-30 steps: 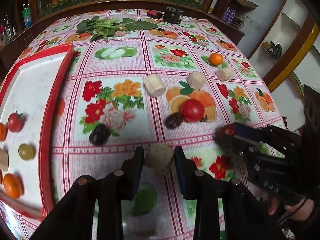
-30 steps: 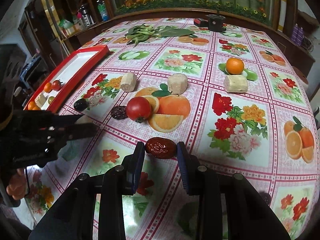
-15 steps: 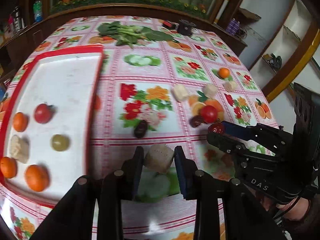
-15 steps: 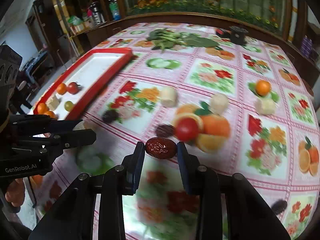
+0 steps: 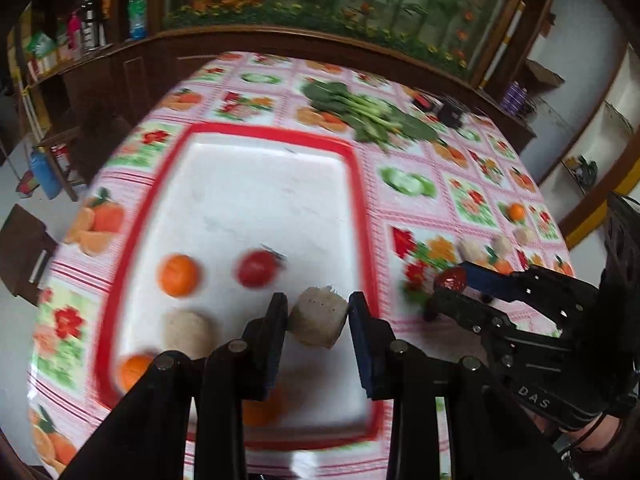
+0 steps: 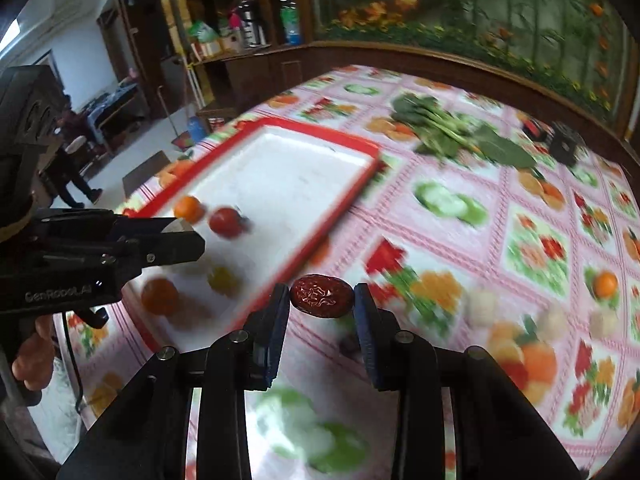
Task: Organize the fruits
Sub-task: 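Carry the beige cube and dark red date over the white tray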
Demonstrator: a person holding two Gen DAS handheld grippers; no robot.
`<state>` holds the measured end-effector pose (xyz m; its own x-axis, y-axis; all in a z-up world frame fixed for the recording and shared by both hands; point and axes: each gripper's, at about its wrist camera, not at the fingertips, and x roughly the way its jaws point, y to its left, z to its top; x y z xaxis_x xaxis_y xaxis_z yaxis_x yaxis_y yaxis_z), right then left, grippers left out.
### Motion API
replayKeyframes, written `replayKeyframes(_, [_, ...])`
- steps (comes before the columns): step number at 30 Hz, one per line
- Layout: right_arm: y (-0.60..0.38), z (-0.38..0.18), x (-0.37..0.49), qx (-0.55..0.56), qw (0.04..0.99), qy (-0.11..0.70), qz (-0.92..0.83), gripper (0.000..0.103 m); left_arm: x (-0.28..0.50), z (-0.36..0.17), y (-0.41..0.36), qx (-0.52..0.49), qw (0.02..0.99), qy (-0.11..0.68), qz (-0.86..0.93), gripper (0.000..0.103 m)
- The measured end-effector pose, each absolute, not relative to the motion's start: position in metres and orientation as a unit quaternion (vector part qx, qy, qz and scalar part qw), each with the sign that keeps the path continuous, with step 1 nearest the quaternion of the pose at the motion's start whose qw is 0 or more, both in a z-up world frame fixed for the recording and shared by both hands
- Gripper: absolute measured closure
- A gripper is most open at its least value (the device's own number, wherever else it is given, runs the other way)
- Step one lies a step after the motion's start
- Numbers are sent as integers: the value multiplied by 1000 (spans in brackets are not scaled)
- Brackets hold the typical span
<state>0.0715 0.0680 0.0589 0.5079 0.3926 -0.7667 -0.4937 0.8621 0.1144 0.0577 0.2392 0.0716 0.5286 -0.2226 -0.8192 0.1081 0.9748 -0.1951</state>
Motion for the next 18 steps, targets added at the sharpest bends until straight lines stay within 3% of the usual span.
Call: replayKeyframes(18, [152,30,114,-104,837,452,290,71,133,40,303,-81,860,501,-44,69])
